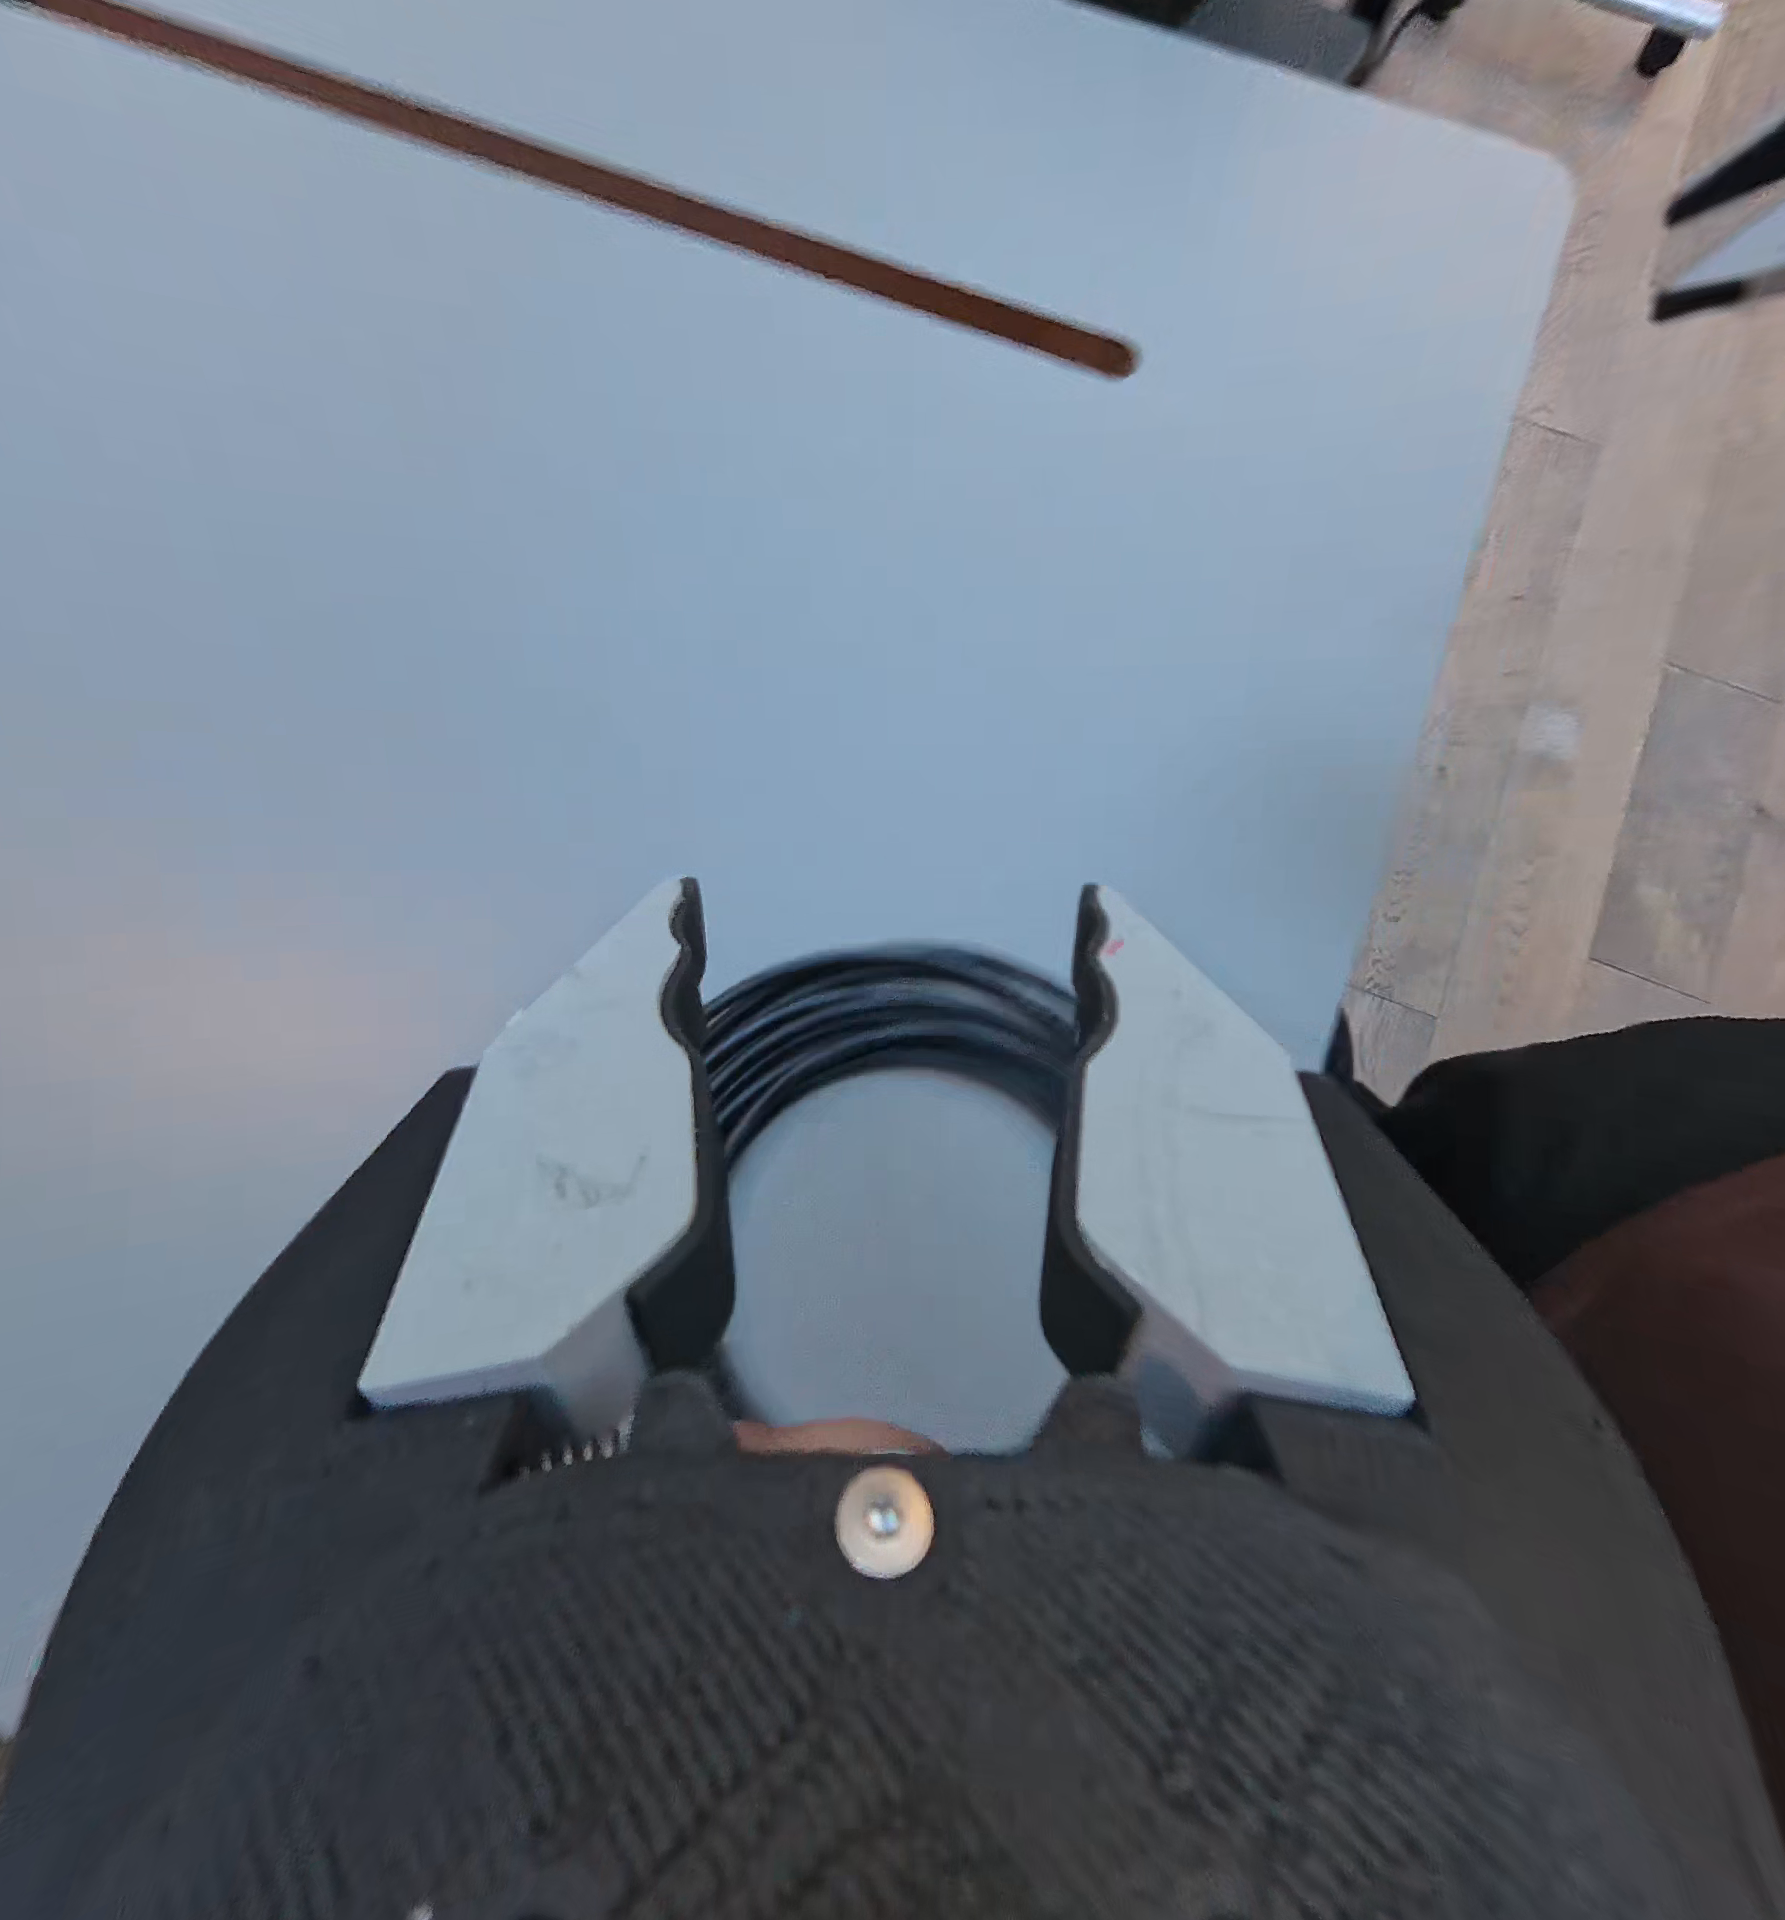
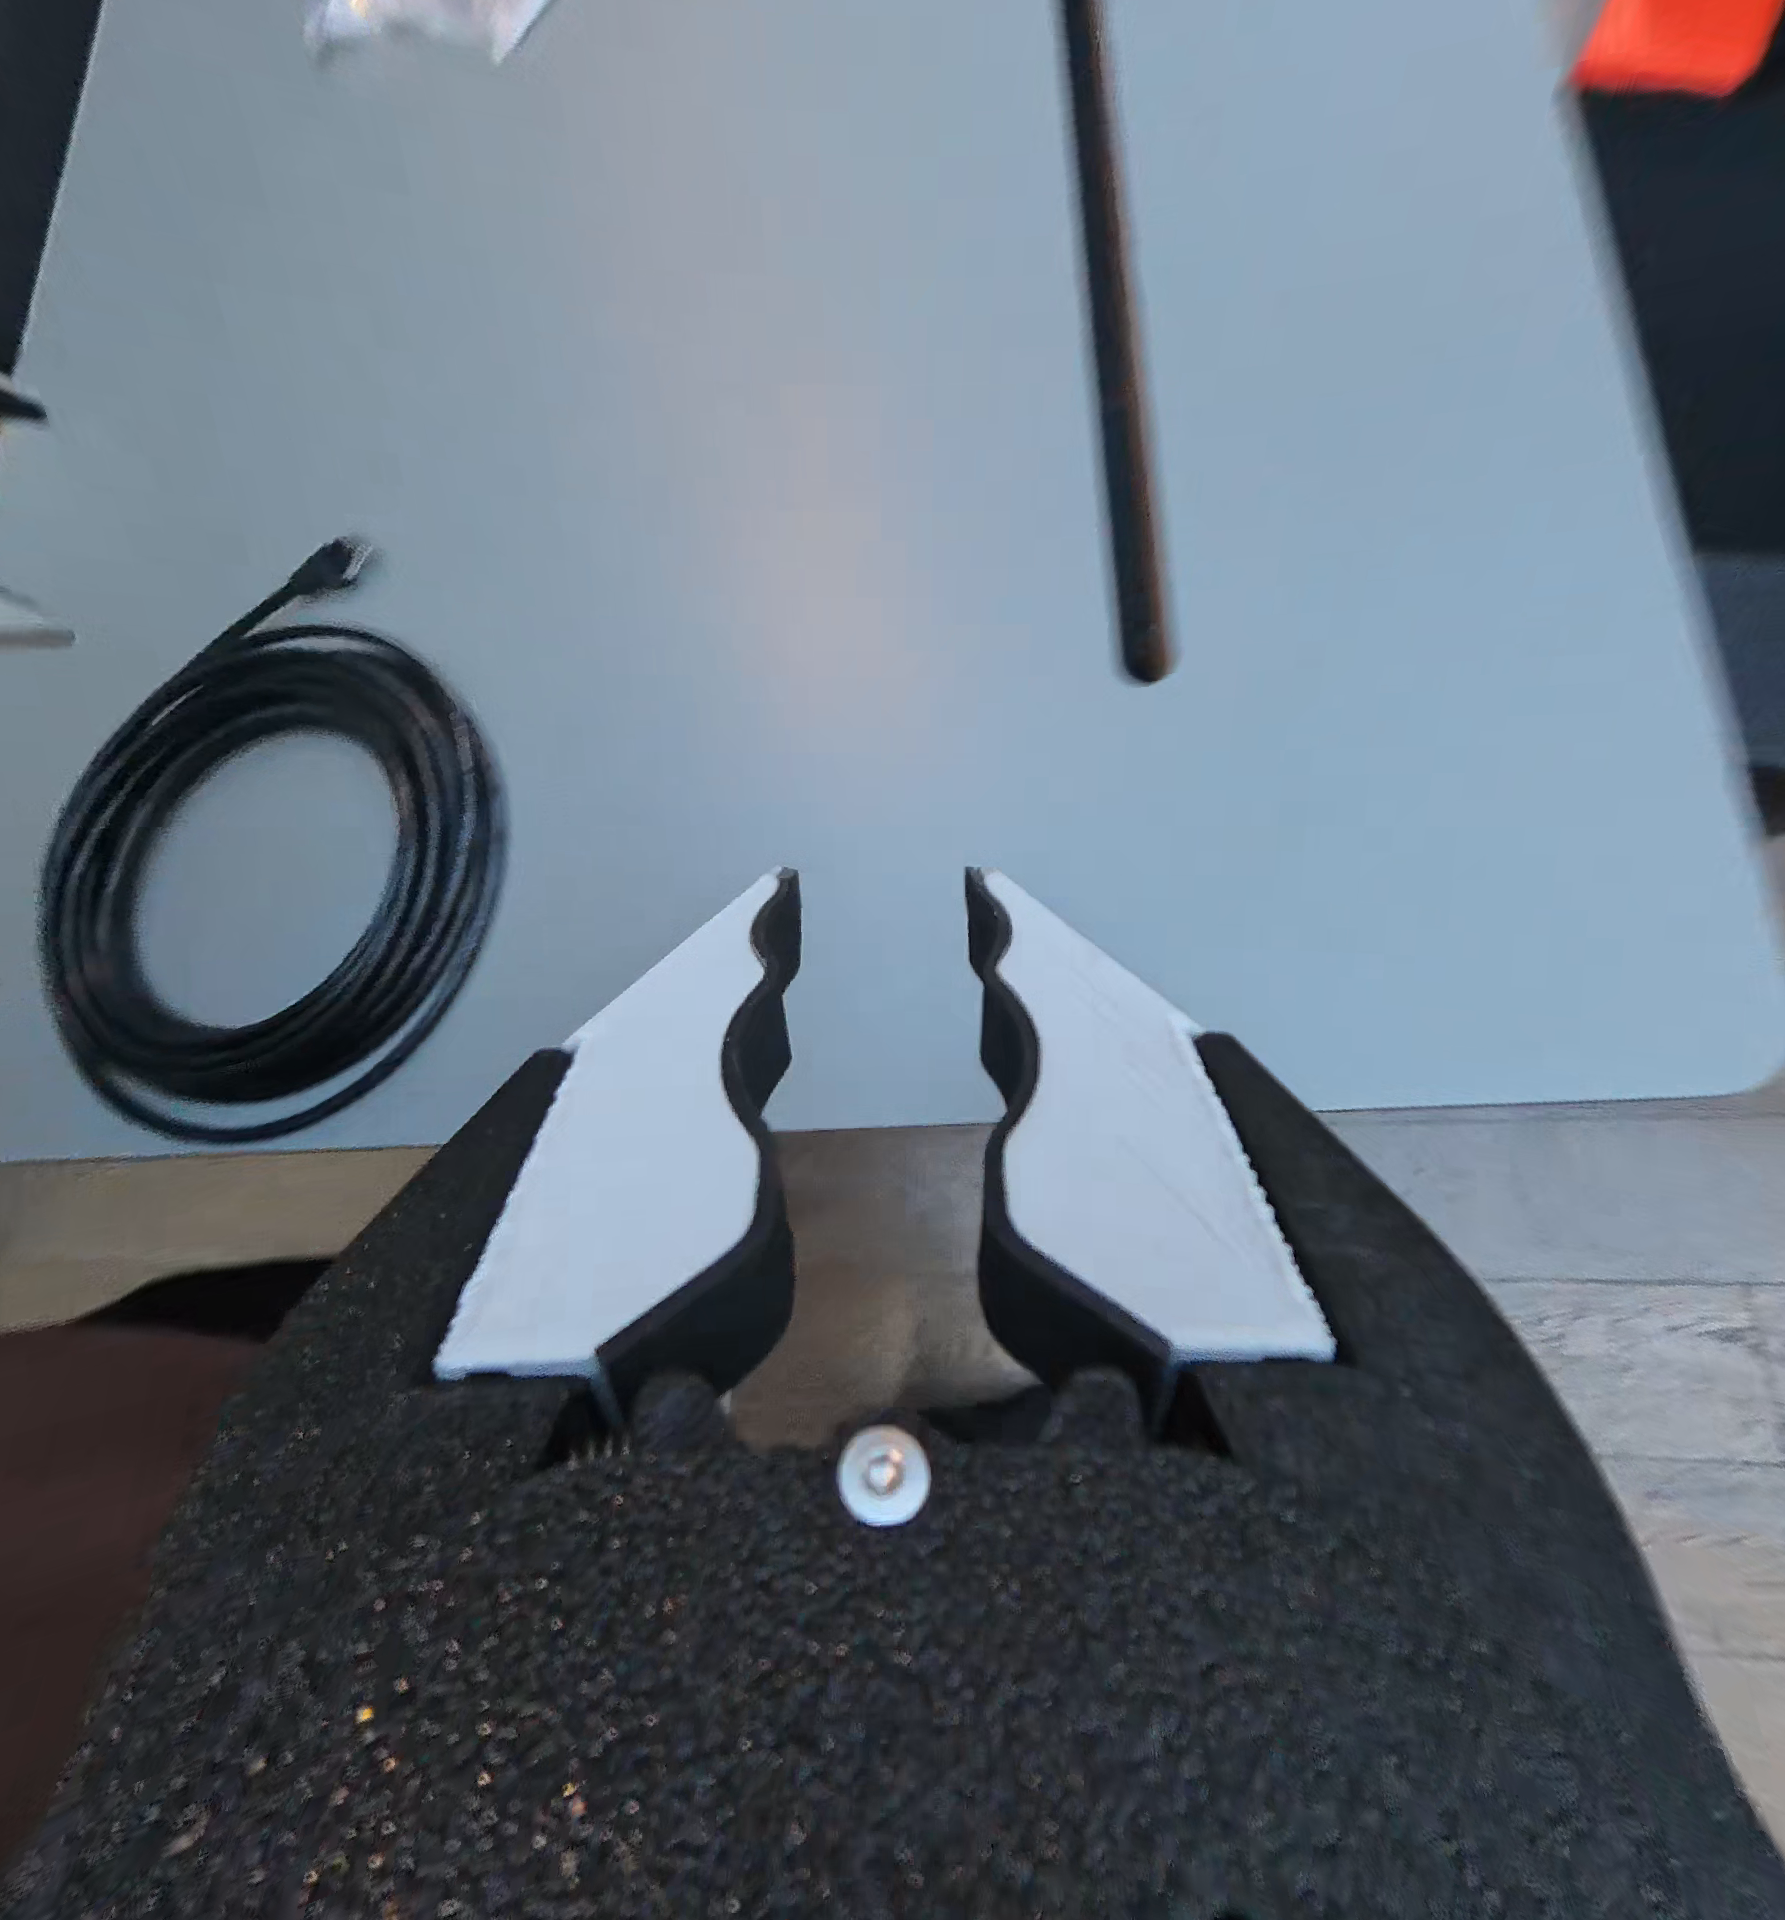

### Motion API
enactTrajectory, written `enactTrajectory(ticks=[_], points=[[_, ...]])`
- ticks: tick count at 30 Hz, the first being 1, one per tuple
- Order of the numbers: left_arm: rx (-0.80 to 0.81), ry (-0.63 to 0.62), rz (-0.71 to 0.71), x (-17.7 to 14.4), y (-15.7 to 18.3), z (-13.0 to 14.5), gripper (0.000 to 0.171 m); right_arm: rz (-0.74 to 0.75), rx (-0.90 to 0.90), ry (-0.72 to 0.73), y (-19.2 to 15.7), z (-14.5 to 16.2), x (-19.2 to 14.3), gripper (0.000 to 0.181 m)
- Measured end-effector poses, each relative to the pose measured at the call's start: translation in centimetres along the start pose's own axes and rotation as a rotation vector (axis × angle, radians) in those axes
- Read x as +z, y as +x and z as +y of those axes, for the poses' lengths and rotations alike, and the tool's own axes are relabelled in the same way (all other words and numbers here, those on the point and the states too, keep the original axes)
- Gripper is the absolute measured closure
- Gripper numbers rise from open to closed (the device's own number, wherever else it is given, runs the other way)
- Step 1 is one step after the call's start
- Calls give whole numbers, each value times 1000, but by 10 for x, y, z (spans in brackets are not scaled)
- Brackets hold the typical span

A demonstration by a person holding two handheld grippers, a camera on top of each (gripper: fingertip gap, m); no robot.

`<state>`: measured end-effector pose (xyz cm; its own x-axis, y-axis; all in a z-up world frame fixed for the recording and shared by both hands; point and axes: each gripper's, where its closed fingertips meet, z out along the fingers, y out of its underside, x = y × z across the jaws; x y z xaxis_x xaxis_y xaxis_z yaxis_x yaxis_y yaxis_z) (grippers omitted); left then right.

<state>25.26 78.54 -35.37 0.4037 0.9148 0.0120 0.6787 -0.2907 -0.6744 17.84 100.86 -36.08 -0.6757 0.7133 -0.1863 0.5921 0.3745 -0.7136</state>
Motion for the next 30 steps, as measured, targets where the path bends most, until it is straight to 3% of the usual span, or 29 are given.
enactTrajectory(ticks=[5, 7, 12, 15, 23, 26, 30], points=[[34, 14, 103, 60, 126, -65, 105, 94, -19, 137, 87, 13, -53, 137], [29, 2, 165, 81, 174, -88, 105, 154, -40, 137, 122, 32, -76, 120], [135, -78, 290, 122, 258, -137, 100, 262, -7, 189, 191, 63, -150, 104], [260, -81, 330, 150, 294, -169, 101, 385, 59, 210, 234, 81, -190, 93], [414, -86, 518, 227, 393, -230, 102, 674, 227, 132, 312, 150, -255, 93], [460, -77, 579, 256, 419, -246, 101, 785, 222, 73, 338, 166, -267, 92], [478, -57, 626, 304, 436, -277, 95, 844, 218, 20, 377, 161, -267, 92]])
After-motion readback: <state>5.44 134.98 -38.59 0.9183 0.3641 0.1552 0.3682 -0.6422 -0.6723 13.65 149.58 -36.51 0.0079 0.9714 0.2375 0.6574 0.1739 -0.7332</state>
